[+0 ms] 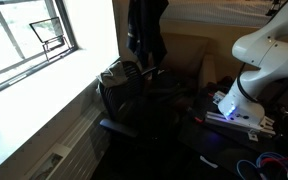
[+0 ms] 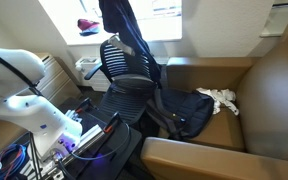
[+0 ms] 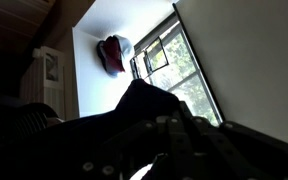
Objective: Take the black sweater on the sofa and place it on the black chair
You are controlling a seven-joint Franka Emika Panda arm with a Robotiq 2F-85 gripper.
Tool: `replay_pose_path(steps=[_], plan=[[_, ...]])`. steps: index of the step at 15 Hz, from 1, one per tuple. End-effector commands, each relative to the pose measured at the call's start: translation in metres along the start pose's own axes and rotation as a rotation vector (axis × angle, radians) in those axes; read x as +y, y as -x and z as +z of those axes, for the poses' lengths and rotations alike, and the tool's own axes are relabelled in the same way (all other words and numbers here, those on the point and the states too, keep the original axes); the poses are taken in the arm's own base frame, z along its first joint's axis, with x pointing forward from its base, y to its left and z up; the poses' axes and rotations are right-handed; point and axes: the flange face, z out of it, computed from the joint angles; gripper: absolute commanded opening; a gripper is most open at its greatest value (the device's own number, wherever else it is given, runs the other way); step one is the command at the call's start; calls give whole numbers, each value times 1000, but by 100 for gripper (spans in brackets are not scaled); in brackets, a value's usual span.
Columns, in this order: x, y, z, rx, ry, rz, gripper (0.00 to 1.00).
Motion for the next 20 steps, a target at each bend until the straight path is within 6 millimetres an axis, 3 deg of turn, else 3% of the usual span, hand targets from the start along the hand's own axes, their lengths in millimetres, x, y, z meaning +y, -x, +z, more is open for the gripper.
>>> replay_pose_path(steps=[1, 6, 9, 14, 18, 20], plan=[[17, -22, 20, -64, 34, 130, 1], [48, -78, 64, -49, 74, 288, 1], [58, -80, 100, -119, 113, 344, 1], [74, -63, 158, -218, 188, 384, 1], [81, -64, 176, -234, 223, 411, 1], [84, -79, 172, -195, 200, 243, 1]])
